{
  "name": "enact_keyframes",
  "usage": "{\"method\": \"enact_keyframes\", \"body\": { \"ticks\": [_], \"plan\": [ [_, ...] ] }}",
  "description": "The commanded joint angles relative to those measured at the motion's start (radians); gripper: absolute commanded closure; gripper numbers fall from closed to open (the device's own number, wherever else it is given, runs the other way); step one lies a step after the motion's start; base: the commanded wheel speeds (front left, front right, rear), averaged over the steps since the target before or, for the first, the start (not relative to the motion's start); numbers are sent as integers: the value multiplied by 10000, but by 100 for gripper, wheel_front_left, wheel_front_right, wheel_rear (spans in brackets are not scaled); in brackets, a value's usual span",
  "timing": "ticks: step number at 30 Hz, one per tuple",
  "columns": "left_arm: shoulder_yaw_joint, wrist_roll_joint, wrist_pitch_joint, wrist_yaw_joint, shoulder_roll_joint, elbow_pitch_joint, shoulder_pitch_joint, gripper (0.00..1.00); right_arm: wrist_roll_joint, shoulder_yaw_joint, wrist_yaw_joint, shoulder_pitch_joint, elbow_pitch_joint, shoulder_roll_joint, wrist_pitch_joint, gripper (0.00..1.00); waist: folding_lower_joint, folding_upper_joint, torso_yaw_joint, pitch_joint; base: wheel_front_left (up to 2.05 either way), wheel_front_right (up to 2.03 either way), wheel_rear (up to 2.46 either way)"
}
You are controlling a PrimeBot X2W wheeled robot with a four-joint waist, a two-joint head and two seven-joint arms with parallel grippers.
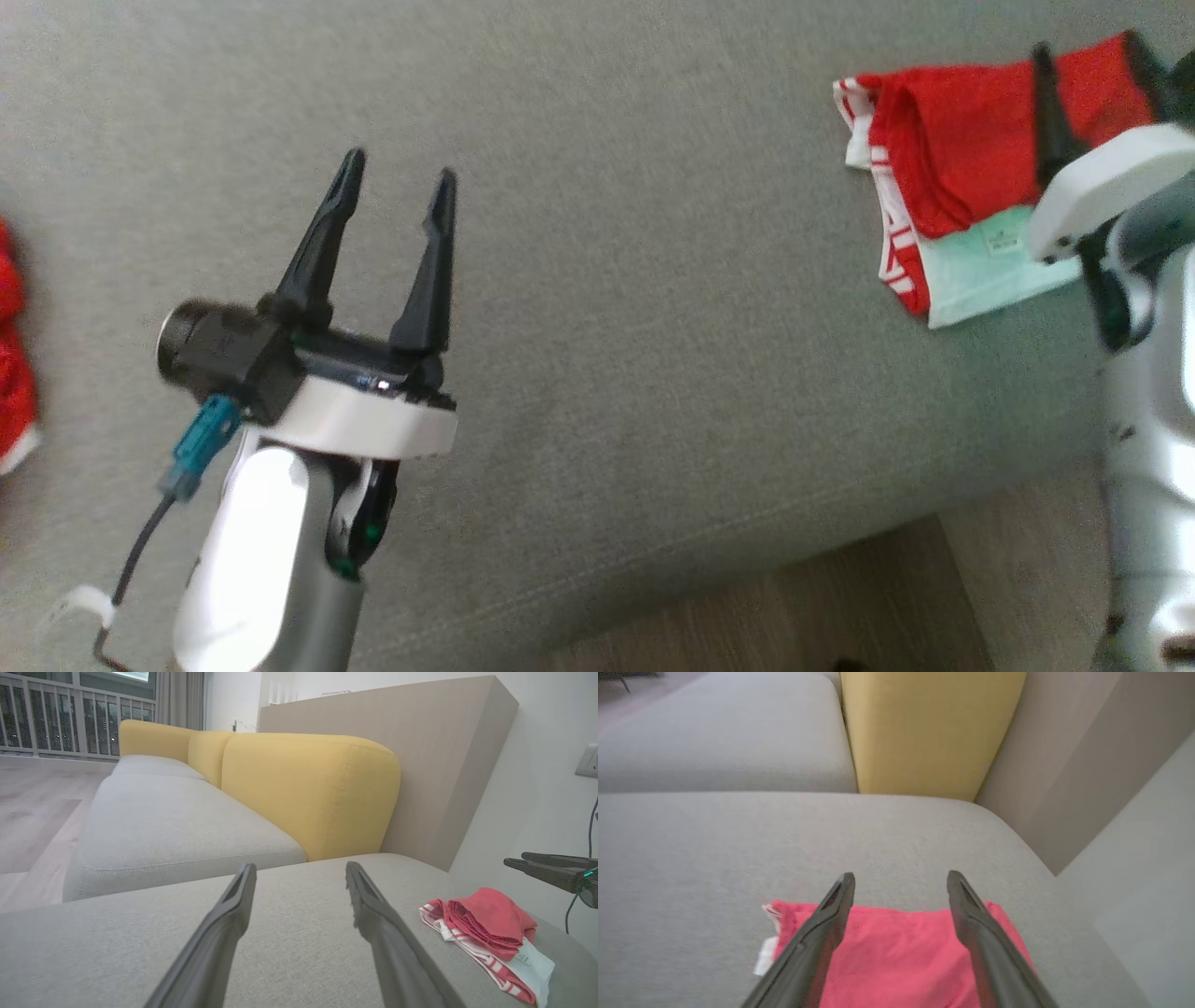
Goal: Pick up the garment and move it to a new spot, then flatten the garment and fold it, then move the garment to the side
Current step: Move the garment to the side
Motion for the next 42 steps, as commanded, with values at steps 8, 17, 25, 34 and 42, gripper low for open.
{"method": "enact_keyframes", "body": {
  "ticks": [8,17,25,34,42],
  "plan": [
    [920,-576,-51,781,-24,-408,1183,0,907,1520,-4,1987,-1724,762,-858,0,-1,0,1144,-1875,0,0,0],
    [1260,-864,-51,1314,-26,-373,2247,0,1425,1840,-4,3803,-2284,1034,-1940,0,-1,0,1732,-2829,0,0,0],
    [1120,-971,-51,1783,-27,-416,3171,0,1441,2590,-4,5317,-2429,1054,-2665,0,-1,0,1973,-3443,0,0,0],
    [997,-771,-51,2079,-27,-693,3470,0,1764,2253,-4,5953,-2667,1056,-3000,0,-1,0,2044,-3601,0,0,0],
    [1017,-738,-51,1974,-27,-616,3469,0,1986,2239,-4,6017,-2685,1057,-3071,0,-1,0,1992,-3590,0,0,0]
  ]
}}
